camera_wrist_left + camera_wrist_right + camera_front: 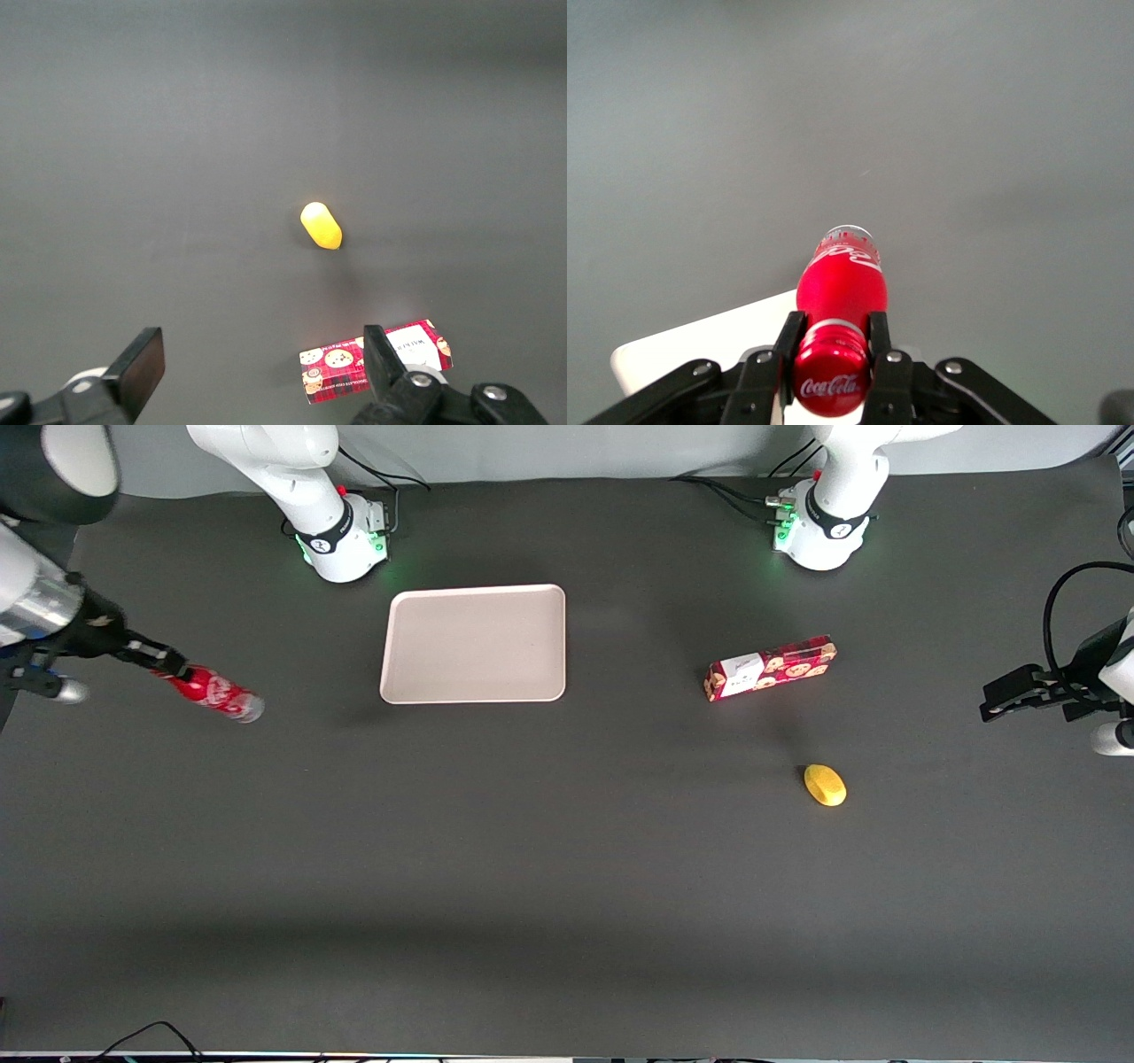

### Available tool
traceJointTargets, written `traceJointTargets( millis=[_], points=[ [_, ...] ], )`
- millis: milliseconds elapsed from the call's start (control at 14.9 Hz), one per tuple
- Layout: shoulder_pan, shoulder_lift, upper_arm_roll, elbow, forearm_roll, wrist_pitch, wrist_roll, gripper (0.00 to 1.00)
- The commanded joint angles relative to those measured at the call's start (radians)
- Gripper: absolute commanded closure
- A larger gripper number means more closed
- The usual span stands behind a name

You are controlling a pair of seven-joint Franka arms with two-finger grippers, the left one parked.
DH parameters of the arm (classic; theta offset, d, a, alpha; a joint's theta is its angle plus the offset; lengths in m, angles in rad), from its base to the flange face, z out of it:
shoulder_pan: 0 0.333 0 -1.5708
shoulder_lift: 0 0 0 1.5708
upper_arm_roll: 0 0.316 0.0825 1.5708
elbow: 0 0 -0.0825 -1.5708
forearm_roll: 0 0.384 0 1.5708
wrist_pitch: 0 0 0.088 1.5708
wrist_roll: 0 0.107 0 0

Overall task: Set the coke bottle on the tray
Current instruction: 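Lift the bottle and carry it toward the white tray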

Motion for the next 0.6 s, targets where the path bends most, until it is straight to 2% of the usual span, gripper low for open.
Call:
traceJointTargets(
  millis=[0, 268, 536],
  points=[
    [-0.008, -0.1, 0.129, -0.121, 0.087, 0.029, 0.166, 1.0],
    [-0.008, -0.185, 0.241, -0.28, 0.196, 0.156, 0.266, 1.0],
    [-0.008, -0.294, 0.316, -0.47, 0.298, 0.291, 0.269, 1.0]
  ],
)
